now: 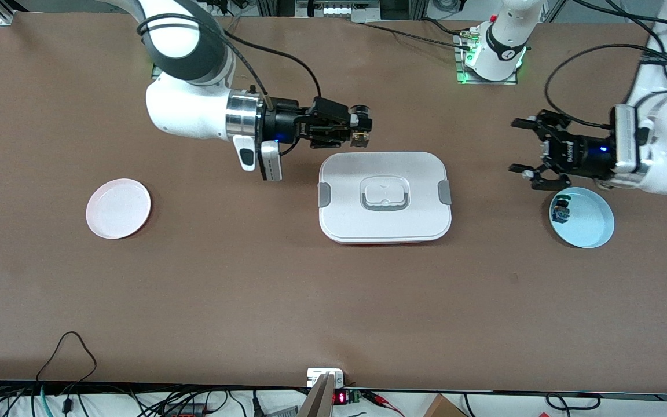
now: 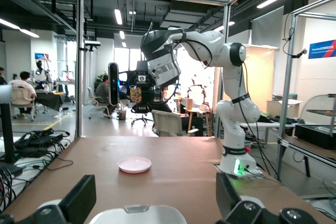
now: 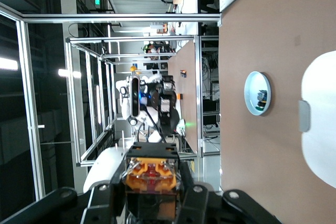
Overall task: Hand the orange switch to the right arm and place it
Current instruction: 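Open the left gripper and withdraw it while the right gripper holds, then carry the switch with the right gripper over the white plate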
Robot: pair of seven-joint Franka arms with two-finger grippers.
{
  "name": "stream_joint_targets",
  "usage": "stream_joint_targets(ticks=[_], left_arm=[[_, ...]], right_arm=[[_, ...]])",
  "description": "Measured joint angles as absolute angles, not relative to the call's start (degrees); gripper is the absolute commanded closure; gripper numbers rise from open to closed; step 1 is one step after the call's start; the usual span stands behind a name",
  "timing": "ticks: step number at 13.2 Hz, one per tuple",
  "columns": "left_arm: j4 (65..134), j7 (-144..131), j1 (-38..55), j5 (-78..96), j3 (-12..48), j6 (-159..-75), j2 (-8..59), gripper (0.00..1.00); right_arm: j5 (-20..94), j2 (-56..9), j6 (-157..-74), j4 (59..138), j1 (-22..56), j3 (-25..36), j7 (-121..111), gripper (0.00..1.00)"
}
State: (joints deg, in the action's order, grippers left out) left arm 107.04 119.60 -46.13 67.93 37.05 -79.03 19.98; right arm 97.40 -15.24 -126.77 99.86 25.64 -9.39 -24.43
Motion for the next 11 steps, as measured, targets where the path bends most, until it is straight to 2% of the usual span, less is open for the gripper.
stream_joint_targets(ticks=[4,7,9,11], left_arm=[[100.62,113.68,-47.01,59.92,37.18,-77.74,22.75,0.0],[93.07,107.09,-45.77,51.87,36.94,-76.49,23.33,0.0],[87.74,103.5,-41.13,46.83,31.62,-76.34,23.35,0.0],[83.64,100.56,-33.57,44.93,20.85,-74.6,22.99,0.0]], right_arm=[[91.35,-15.15,-115.05,101.62,16.52,-8.89,-24.59,0.96],[84.61,-15.15,-106.83,102.05,10.27,-8.75,-24.63,0.97],[80.13,-15.15,-101.19,102.21,6.39,-8.69,-24.63,0.97],[77.18,-15.21,-95.13,103.07,2.1,-8.63,-24.66,0.97]])
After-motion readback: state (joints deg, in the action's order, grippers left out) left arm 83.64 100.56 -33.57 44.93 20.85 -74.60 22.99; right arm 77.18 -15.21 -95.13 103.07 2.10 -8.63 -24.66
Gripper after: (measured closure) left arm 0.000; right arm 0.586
